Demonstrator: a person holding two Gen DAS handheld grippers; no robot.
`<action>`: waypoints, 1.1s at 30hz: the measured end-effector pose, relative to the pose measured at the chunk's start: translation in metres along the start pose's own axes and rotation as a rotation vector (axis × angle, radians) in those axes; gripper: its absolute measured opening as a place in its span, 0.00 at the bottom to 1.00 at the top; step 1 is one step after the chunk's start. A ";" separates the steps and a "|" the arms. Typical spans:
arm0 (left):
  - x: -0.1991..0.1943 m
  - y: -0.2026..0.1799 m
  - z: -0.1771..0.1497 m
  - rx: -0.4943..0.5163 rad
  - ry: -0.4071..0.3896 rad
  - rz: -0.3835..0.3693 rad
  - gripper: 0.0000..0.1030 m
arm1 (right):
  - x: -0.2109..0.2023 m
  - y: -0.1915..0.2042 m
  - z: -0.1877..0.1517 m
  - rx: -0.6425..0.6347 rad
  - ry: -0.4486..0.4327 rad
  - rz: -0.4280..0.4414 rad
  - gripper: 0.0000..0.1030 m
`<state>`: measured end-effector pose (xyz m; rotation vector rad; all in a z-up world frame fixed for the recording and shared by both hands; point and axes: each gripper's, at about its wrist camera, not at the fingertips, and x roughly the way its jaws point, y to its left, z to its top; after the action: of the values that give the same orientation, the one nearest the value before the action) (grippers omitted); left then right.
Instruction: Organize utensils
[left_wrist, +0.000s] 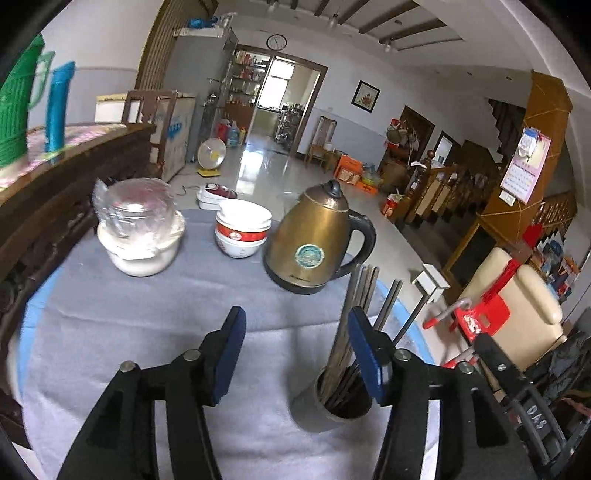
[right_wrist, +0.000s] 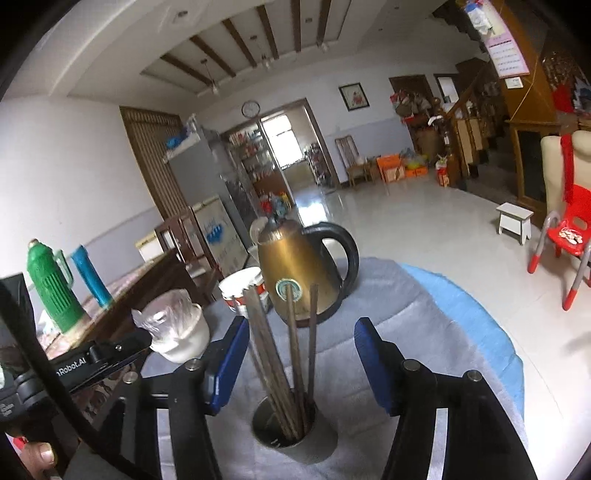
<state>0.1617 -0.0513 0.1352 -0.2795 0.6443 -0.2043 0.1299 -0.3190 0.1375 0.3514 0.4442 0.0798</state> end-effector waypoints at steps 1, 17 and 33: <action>-0.004 0.003 -0.005 0.006 -0.001 0.017 0.65 | -0.004 0.002 -0.002 -0.003 -0.001 0.000 0.65; 0.010 0.021 -0.098 0.117 0.206 0.134 0.68 | -0.006 -0.002 -0.110 -0.024 0.261 -0.067 0.71; -0.002 0.009 -0.108 0.185 0.171 0.147 0.69 | -0.022 0.009 -0.111 -0.092 0.242 -0.082 0.71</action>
<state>0.0945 -0.0634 0.0507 -0.0363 0.8069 -0.1463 0.0621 -0.2787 0.0561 0.2334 0.6916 0.0632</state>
